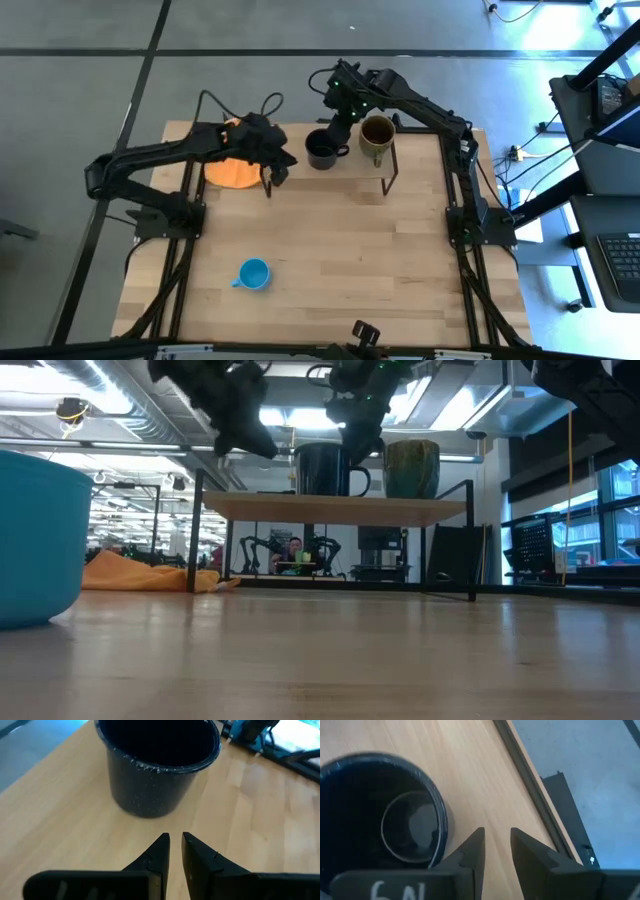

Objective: Stack small to large cups/mugs on shelf
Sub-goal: Put the dark blue mug on the shelf

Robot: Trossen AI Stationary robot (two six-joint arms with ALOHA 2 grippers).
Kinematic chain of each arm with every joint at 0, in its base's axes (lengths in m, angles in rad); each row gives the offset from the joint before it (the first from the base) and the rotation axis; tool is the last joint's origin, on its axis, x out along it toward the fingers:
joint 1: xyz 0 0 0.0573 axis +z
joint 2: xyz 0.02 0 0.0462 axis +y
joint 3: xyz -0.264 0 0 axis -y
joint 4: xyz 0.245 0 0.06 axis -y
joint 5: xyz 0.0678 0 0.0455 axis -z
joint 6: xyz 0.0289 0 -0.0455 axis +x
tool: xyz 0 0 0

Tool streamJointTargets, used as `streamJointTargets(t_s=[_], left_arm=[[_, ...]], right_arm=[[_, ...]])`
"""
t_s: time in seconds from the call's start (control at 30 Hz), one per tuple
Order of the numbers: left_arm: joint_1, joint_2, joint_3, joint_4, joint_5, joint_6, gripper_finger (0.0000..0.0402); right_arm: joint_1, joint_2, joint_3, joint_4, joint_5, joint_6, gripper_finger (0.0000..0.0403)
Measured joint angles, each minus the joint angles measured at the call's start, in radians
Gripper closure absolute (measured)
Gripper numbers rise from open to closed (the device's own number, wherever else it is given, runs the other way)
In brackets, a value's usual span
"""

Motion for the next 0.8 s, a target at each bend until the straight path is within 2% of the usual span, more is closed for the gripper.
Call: streamJointTargets(t_s=[0.23,0.57,0.8], left_arm=[[0.017,0.084,0.073,0.025,-0.014,0.036,0.0358],[0.058,0.096,0.073,0.066,-0.014,0.044,0.0358],[0.109,0.096,0.073,0.117,0.014,0.064,0.0358]], right_arm=[[0.000,0.000,0.000,-0.055,0.000,-0.004,0.0309],[0.006,0.000,0.000,-0.064,-0.080,-0.032,0.0309],[0.018,0.000,0.000,-0.092,-0.089,-0.074,0.0308]])
